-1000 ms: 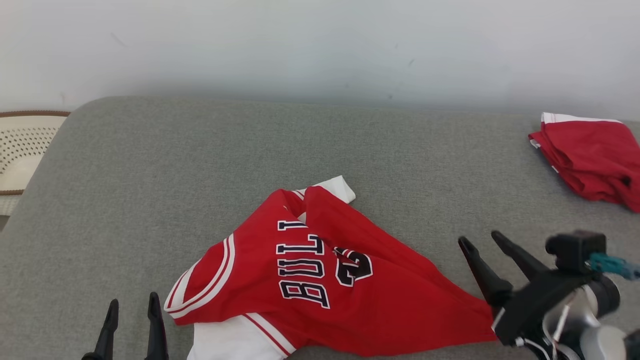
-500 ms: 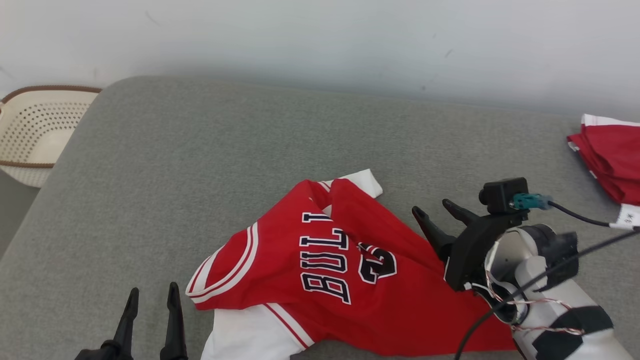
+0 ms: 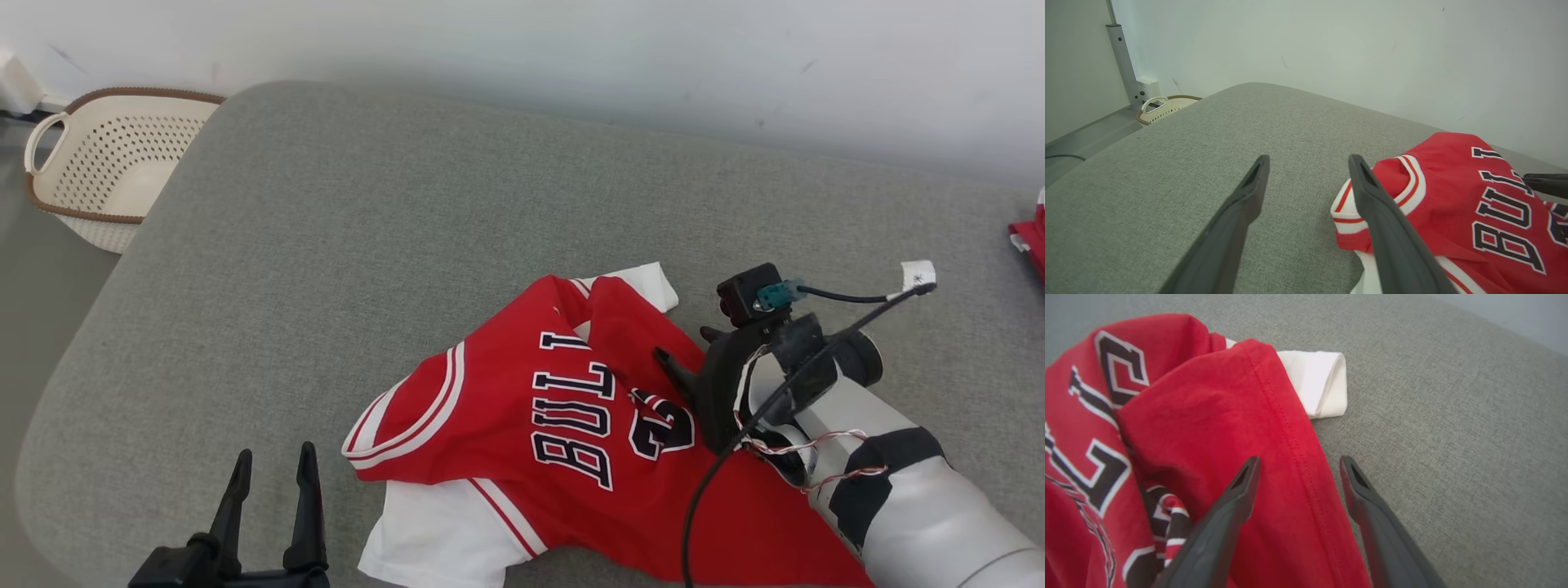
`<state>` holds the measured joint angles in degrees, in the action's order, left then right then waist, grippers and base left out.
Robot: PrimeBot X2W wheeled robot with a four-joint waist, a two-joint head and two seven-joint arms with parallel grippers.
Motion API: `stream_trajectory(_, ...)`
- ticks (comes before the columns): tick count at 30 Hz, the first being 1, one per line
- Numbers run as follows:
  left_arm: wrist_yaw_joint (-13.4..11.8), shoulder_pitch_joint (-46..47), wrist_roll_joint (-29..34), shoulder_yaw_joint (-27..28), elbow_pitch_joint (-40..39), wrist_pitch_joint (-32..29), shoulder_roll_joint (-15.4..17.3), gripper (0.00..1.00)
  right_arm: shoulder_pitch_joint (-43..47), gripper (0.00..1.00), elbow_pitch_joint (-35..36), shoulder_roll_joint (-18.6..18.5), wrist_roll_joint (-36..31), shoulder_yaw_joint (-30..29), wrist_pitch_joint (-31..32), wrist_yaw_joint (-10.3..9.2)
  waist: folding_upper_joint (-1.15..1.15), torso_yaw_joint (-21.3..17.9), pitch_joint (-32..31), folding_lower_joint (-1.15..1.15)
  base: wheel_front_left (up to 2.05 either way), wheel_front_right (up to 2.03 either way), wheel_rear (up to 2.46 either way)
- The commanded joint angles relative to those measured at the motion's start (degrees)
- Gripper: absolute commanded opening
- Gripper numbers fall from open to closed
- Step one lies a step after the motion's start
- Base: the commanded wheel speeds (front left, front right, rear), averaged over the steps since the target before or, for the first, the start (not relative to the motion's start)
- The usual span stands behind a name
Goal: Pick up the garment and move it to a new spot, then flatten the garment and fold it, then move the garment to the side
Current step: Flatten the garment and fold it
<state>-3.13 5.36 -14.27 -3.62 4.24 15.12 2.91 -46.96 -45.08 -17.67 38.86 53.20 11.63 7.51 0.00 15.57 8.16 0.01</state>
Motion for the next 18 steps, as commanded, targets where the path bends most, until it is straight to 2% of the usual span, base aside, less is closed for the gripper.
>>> stream_trajectory(1,-0.15,0.69,-0.25,-0.01,0.26,0.06,0.01,1.00,-1.57,1.00,-1.73,0.25,0.45,1.80,0.00,-0.05,0.00,0.62,0.48,-0.01,0.00,0.00,0.00)
stream_trajectory(9,-0.36,0.77,-0.84,-0.45,0.49,0.06,0.00,1.00,-4.24,1.00,-7.94,1.36,3.76,8.58,3.16,-0.05,0.00,1.62,0.99,-0.01,0.00,0.00,0.00)
stream_trajectory(10,-0.37,0.75,-0.88,-0.43,0.50,0.06,0.00,1.00,-3.97,0.94,-8.51,1.53,4.80,9.20,3.92,-0.05,0.00,1.66,1.03,-0.01,0.00,0.00,0.00)
stream_trajectory(11,-0.40,0.70,-0.92,-0.39,0.49,0.06,0.00,1.00,-3.97,0.45,-8.98,1.61,5.66,10.06,4.86,-0.04,0.00,1.67,1.07,-0.01,0.00,0.00,0.00)
stream_trajectory(12,-0.42,0.68,-0.94,-0.35,0.45,0.06,0.00,1.00,-4.06,0.35,-9.19,1.61,6.25,10.99,5.69,-0.04,0.00,1.67,1.14,-0.01,0.00,0.00,0.00)
stream_trajectory(14,-0.48,0.70,-0.94,-0.23,0.39,0.06,0.00,1.00,-4.58,0.00,-9.13,1.45,7.50,12.25,5.51,-0.05,0.00,1.57,1.28,-0.01,0.00,0.00,0.00)
stream_trajectory(18,-0.44,1.07,-0.95,-0.05,0.52,0.06,0.00,1.00,-7.07,0.00,-9.02,0.49,9.96,13.45,3.27,-0.06,0.00,1.22,1.50,-0.01,0.00,0.00,0.00)
